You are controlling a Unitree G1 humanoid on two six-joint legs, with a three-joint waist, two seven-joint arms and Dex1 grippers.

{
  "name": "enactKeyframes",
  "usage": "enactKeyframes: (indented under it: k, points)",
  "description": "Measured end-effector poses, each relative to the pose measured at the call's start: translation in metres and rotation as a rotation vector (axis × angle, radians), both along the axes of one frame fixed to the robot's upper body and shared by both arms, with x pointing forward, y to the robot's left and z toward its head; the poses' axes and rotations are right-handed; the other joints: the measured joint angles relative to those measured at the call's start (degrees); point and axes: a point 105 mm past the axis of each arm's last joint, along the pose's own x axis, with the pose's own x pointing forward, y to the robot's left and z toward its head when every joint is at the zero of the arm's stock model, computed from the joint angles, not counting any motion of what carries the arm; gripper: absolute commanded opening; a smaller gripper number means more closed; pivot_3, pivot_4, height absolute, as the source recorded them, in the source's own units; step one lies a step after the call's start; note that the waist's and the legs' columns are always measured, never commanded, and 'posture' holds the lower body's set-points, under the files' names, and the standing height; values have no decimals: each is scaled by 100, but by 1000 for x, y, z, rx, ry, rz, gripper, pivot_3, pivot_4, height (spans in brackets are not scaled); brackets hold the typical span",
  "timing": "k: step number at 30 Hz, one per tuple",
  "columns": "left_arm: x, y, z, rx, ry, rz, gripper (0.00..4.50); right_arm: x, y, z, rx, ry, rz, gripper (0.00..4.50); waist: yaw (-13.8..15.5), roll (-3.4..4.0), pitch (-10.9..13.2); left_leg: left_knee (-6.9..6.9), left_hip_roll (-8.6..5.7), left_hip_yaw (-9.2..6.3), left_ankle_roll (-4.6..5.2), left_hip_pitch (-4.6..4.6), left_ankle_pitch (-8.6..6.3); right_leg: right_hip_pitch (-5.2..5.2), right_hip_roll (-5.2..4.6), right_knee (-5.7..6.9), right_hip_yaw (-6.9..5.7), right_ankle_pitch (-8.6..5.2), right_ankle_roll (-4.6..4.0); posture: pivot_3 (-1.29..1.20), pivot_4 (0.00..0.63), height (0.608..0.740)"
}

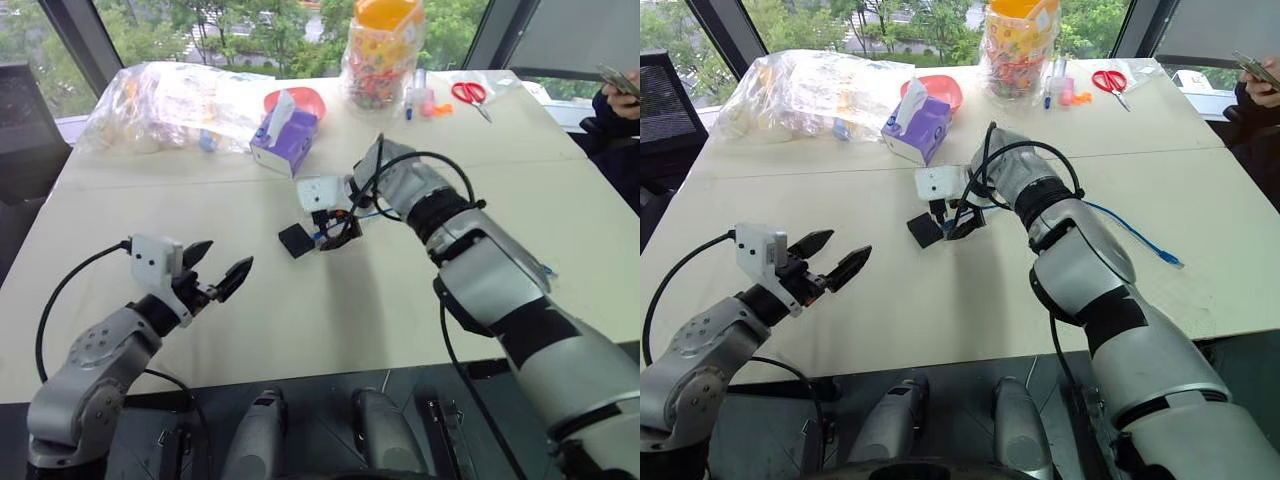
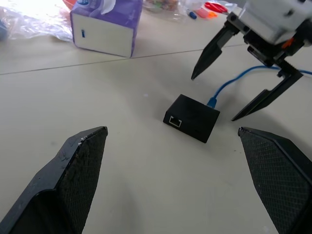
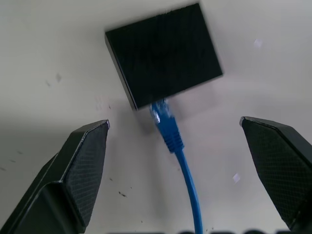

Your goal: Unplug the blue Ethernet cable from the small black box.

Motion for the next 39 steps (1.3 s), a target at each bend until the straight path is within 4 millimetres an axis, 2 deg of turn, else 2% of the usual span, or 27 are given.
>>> enactKeyframes:
  k: [7,8,10,17,24,28,33,38,39]
  points:
    - [-7,3,4,1,-18,46,4476,4,9,-1,-74,-92,34,4500,-23,1,0,-10,1,0,-2,55,-1,23,2,39,6,-5,-5,0,150,728]
    - [-7,3,4,0,-18,49,4496,4,9,-1,-77,-94,33,4247,-24,1,0,-10,1,0,-7,57,-4,23,2,43,5,-6,-6,0,150,728]
    - [-7,4,4,-3,-22,57,4500,3,10,-2,-86,-89,37,3645,-34,1,-1,-9,1,0,-13,58,-8,23,2,46,6,-7,-7,0,150,728]
    - [-13,6,4,5,-24,88,4500,-4,23,-11,-104,-49,47,56,-149,2,-1,-19,6,-3,0,64,0,17,9,57,7,-10,-12,0,150,728]
    - [-14,13,8,9,-40,125,4500,-4,27,-10,-96,-50,37,56,-148,2,-2,-20,10,-3,-1,64,0,16,12,57,7,-13,-16,0,150,728]
    - [-11,12,15,23,-64,111,4500,2,27,-1,-3,-141,87,56,-115,3,0,-20,10,-3,-1,56,1,12,11,54,6,-13,-15,0,150,728]
    - [1,8,29,-18,-98,78,4500,11,14,24,223,-334,140,56,-106,0,-2,-19,9,-3,-1,56,3,19,11,49,7,-14,-12,0,150,728]
    - [14,0,30,-43,-74,28,4500,1,-9,10,360,-497,169,56,-105,-1,-2,-19,9,-3,1,57,4,19,11,55,9,-16,-7,0,150,728]
    - [20,-5,33,-59,-77,1,4500,-6,-12,10,420,-573,174,56,-90,-2,-2,-19,10,-3,0,58,5,19,12,57,9,-16,-7,0,150,728]
